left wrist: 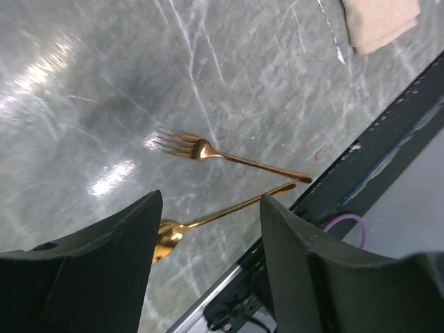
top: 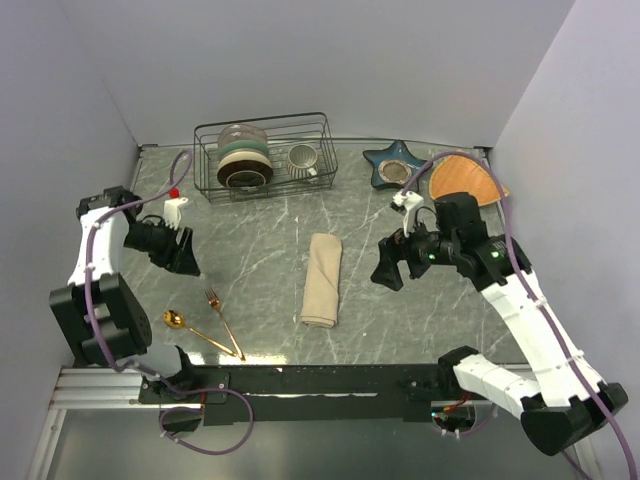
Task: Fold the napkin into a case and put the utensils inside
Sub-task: Pick up the fork from the corner of the board.
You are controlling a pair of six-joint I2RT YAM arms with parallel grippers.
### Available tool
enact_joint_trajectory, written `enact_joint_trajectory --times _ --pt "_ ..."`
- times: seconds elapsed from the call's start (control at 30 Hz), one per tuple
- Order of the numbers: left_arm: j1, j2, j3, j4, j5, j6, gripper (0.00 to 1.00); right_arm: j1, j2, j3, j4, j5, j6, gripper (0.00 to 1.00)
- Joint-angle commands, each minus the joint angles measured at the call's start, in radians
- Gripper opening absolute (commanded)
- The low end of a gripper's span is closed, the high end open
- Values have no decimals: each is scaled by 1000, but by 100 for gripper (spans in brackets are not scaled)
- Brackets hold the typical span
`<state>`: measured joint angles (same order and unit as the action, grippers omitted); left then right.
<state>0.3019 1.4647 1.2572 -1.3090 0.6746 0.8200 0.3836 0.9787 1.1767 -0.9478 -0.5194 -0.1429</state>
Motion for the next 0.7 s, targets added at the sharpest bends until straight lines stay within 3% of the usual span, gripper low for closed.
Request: enact_joint_trajectory --times 0.0,0.2,0.67 --pt "87 92 -61 31 128 93 61 -2 41 -38 130 -56 60 100" --pt "134 310 -94 76 160 93 50 -8 173 15 113 -70 65 100" --pt "69 444 -107 155 77 -47 50 -32 299 47 58 -48 31 100"
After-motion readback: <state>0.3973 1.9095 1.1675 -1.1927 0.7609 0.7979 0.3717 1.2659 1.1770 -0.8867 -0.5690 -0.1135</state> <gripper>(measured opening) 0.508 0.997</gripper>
